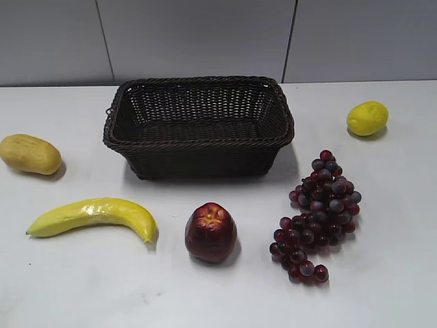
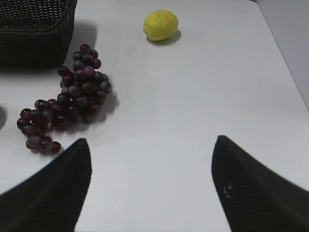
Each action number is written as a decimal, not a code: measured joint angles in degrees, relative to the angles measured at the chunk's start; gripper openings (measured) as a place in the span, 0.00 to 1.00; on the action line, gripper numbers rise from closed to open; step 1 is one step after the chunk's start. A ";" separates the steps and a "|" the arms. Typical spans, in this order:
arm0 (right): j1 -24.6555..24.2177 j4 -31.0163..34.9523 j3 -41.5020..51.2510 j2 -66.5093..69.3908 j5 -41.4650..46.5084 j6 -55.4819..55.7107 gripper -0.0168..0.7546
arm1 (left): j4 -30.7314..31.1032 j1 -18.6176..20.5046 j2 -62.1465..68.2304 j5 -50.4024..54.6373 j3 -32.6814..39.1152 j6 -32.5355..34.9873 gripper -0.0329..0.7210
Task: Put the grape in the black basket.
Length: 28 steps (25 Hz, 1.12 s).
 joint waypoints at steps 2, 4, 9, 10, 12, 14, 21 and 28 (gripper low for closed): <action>0.00 0.00 0.00 0.00 0.00 0.00 0.79 | 0.00 0.00 0.00 0.00 0.00 0.00 0.36; 0.00 0.00 0.00 0.00 0.00 0.00 0.79 | 0.00 0.00 0.00 0.00 0.00 0.00 0.36; 0.00 0.00 0.00 0.00 0.00 0.00 0.79 | 0.00 0.00 0.00 0.00 0.00 0.00 0.36; 0.00 0.00 0.00 0.00 0.00 0.00 0.79 | 0.00 0.00 0.00 0.00 0.00 0.00 0.36; 0.00 0.00 0.00 0.00 0.00 0.00 0.79 | 0.00 0.00 0.00 0.00 0.00 0.00 0.36; 0.00 0.00 0.00 0.00 0.00 0.00 0.79 | 0.00 0.00 0.00 0.00 0.00 0.00 0.36; 0.00 0.00 0.00 0.00 0.00 0.00 0.79 | 0.00 0.00 0.00 0.00 0.00 0.00 0.36; 0.00 1.23 -0.82 2.06 -2.86 0.06 0.79 | 0.00 0.00 0.00 0.00 0.00 0.00 0.36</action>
